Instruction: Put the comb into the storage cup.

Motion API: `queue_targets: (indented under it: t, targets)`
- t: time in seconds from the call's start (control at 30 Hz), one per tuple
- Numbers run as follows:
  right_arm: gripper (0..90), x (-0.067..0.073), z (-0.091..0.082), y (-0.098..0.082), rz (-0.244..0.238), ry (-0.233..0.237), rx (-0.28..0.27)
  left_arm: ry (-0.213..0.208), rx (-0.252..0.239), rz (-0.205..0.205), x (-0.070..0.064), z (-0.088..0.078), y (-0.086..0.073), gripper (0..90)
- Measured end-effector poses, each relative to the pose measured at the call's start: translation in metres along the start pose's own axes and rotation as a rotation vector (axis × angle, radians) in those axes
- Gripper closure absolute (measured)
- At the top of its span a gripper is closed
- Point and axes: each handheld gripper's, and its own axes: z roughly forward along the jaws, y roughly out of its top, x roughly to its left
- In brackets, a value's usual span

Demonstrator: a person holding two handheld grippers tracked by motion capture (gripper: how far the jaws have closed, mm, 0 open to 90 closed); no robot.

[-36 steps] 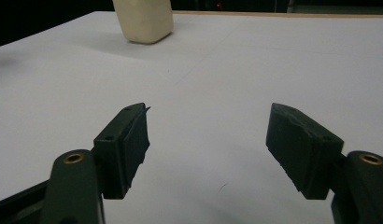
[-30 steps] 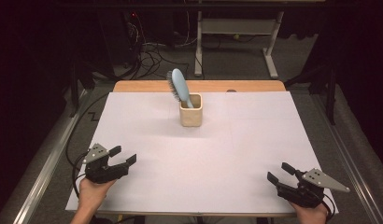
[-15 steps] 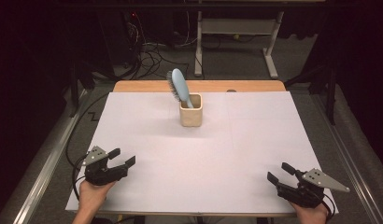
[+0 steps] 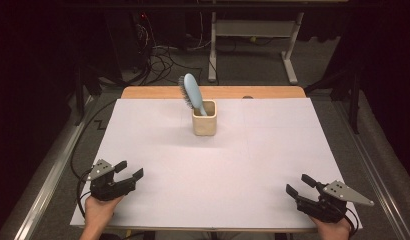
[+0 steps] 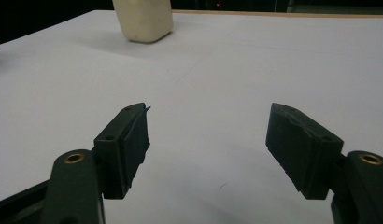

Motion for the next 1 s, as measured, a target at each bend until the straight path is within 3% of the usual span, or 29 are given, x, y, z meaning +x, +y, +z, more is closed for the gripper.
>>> queue_targets:
  t: [0.23, 0.73, 1.0]
  targets:
    - [30.3, 0.000, 0.000, 0.000, -0.003, 0.000, 0.000, 0.011, 0.002, 0.001, 0.001, 0.002, -0.004, 28.7]
    - [30.3, 0.000, 0.000, 0.000, -0.003, -0.002, 0.000, 0.022, -0.006, -0.053, 0.008, 0.001, -0.015, 29.5]
    - [30.3, 0.000, 0.000, 0.000, -0.003, -0.004, -0.001, 0.023, 0.000, -0.053, 0.007, 0.002, -0.017, 29.5]
